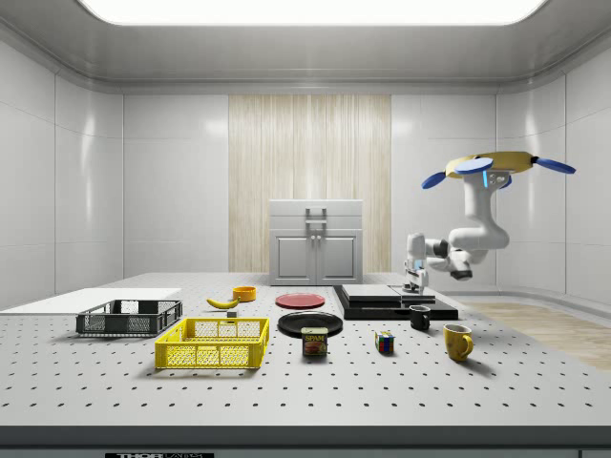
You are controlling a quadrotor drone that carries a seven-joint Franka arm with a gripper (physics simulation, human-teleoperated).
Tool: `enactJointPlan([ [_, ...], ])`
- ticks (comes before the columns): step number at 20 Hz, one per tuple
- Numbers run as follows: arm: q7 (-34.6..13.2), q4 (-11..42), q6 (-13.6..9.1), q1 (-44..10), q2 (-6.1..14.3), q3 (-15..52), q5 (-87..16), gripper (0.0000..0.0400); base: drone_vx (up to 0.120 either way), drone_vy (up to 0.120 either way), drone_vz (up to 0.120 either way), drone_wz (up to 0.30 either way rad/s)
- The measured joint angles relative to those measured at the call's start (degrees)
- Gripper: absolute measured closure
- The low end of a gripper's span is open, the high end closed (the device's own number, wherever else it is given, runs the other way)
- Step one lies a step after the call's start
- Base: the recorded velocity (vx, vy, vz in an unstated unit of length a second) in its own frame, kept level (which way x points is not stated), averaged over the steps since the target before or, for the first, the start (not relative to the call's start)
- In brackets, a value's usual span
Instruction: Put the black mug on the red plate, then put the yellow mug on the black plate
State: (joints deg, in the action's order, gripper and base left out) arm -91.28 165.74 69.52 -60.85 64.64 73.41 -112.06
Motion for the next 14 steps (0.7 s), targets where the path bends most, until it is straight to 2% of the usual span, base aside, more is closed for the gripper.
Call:
enactJointPlan([
  [4,-0.2,-0.2,1.5,-0.3,1.5,-0.4,-0.2,0.0,0.0,0.0,-0.02,0.0],
  [10,0.2,-1.1,5.7,-0.1,4.4,-4.5,-3.5,0.0,0.0,0.0,0.0,0.0],
  [14,0.1,-2.8,7.5,-1.5,5.2,-5.8,-4.8,0.0,0.0,0.0,0.0,0.0],
])
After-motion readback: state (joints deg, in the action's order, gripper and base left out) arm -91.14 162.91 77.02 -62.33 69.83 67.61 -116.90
